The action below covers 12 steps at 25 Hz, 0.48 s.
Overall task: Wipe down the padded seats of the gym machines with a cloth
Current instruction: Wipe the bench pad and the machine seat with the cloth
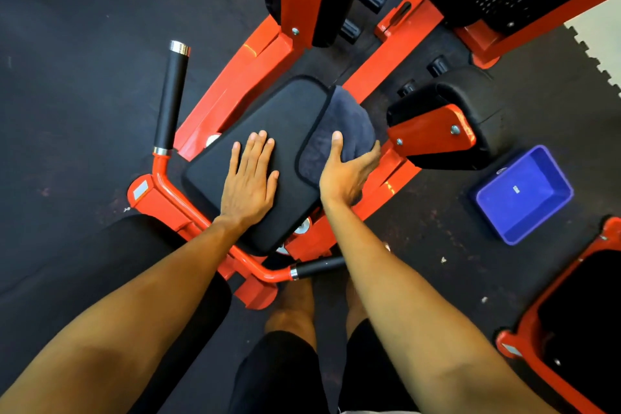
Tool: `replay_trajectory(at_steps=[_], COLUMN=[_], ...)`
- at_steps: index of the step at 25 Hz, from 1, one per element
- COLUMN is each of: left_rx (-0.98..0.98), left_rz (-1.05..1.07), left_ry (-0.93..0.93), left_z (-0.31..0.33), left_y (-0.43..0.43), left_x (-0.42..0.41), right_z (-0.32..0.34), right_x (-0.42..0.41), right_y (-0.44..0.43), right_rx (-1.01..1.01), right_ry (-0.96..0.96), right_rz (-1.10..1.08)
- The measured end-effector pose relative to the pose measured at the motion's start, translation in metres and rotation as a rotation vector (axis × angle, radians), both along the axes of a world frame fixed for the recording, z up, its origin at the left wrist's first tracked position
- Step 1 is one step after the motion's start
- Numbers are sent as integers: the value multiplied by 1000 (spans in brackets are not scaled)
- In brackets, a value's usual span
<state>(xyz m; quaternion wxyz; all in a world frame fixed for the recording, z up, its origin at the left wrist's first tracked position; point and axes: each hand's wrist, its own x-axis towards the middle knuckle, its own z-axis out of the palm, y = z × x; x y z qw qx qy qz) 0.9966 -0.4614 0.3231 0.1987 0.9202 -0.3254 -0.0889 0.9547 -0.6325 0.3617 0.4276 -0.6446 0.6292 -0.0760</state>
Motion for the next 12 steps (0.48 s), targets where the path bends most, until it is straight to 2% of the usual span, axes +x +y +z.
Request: replay_trajectory(at_steps=[2,7,9,12], left_rx=[11,60,68,66], left_rz=[-60,-177,-187,-184], left_ry=[5,-4,6,15], left_z=[-1,-2,-1,2], left_y=[11,49,54,53], left_x=[-8,-21,-24,-26], right_z=[5,18,16,0], right_x=[-16,-43,-42,-23], right_y=[34,105,94,44], right_rx=[53,122,144,41], right_ry=[-6,33,53,-3], right_rz=[-121,-112,-65,-51])
